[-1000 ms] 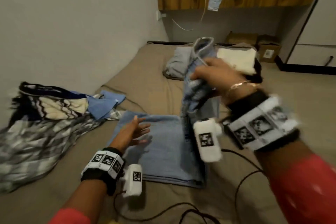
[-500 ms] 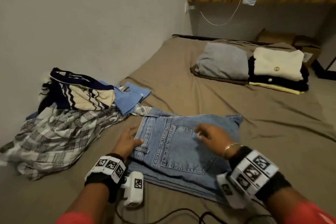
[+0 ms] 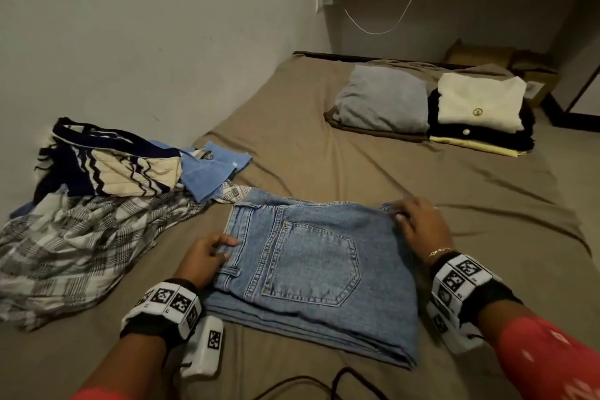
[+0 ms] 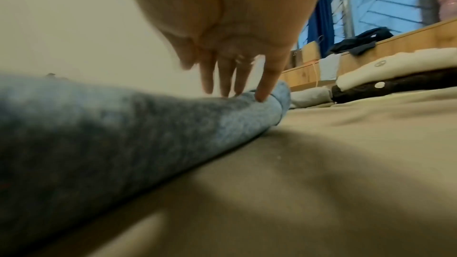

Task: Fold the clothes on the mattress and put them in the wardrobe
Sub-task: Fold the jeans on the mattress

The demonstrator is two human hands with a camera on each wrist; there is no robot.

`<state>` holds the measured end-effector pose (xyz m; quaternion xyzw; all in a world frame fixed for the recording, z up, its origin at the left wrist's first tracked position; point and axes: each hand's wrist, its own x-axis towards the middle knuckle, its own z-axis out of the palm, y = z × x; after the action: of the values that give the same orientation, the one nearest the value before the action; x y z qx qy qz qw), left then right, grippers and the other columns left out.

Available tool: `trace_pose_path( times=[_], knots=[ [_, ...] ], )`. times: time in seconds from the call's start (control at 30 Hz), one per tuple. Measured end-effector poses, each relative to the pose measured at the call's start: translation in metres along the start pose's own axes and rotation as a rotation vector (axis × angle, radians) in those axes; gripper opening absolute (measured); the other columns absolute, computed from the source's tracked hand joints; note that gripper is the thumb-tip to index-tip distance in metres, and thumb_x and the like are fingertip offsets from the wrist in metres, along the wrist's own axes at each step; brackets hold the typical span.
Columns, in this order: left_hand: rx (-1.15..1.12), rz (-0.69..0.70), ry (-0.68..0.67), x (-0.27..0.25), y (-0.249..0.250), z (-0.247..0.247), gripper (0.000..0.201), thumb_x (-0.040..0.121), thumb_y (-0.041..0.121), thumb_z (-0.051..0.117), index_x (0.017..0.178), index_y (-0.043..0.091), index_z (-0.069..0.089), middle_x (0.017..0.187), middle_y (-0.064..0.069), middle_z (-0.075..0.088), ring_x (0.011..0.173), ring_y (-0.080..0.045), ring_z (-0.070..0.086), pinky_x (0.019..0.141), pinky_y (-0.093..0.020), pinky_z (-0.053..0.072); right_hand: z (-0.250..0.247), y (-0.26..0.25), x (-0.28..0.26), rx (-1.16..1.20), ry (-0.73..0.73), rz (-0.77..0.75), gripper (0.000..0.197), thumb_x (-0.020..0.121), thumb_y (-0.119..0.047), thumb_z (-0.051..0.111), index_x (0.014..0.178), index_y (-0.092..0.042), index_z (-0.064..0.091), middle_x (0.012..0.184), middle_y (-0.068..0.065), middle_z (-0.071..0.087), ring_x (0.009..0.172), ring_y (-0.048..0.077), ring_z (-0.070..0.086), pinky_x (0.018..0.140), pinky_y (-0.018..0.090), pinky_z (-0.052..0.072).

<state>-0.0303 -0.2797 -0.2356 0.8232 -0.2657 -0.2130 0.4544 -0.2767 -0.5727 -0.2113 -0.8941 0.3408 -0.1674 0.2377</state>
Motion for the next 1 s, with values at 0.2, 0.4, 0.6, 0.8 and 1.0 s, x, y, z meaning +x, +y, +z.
trace_pose_path(
  times=[0.2,0.4,0.6,0.8,1.0],
  knots=[
    [-0.002,0.021,0.032,-0.002,-0.002,0.0,0.039,0.085,-0.017,0.048,0.078,0.019,0.059,0.103,-0.01,0.061,0.073,-0.005,0.052,0.058,-0.006,0.041,0.012,0.016,0.029,0.09,-0.122,0.083,0.032,0.08,-0.012,0.069,0.11,-0.003,0.061,0.114,0.02,0.052,0.105,0.031,0.052,0.091,0.03,0.038],
    [-0.099,0.023,0.122,-0.007,-0.004,-0.005,0.042,0.084,-0.018,0.048,0.081,0.021,0.063,0.095,-0.006,0.063,0.07,-0.019,0.048,0.061,-0.023,0.04,-0.01,0.02,0.039,0.555,-0.211,-0.01,0.017,0.087,0.01,0.052,0.08,-0.006,0.053,0.069,-0.018,0.064,0.067,-0.007,0.055,0.069,0.013,0.044],
    [0.129,0.007,0.095,-0.001,-0.007,0.0,0.04,0.082,-0.017,0.05,0.088,0.022,0.055,0.104,-0.008,0.056,0.089,-0.018,0.053,0.072,-0.024,0.042,0.012,0.026,0.066,0.176,-0.413,0.042,0.046,0.083,-0.019,0.067,0.123,-0.008,0.047,0.105,0.012,0.056,0.103,0.028,0.054,0.096,0.04,0.041],
    [0.575,-0.141,0.194,-0.002,0.002,0.002,0.039,0.085,0.014,0.064,0.119,0.007,0.048,0.115,-0.021,0.052,0.109,-0.036,0.049,0.089,-0.04,0.04,0.009,0.023,0.072,0.274,-0.323,0.496,0.055,0.069,-0.031,0.08,0.107,0.0,0.055,0.104,0.015,0.056,0.091,0.026,0.051,0.076,0.032,0.037],
    [0.638,-0.407,0.181,-0.007,0.015,0.007,0.05,0.09,0.039,0.055,0.119,-0.001,0.046,0.122,-0.024,0.051,0.111,-0.039,0.049,0.09,-0.04,0.042,0.001,0.012,0.054,0.756,-0.323,0.625,0.022,0.074,-0.009,0.074,0.091,-0.001,0.064,0.099,0.021,0.065,0.096,0.035,0.061,0.09,0.044,0.049]
  ],
)
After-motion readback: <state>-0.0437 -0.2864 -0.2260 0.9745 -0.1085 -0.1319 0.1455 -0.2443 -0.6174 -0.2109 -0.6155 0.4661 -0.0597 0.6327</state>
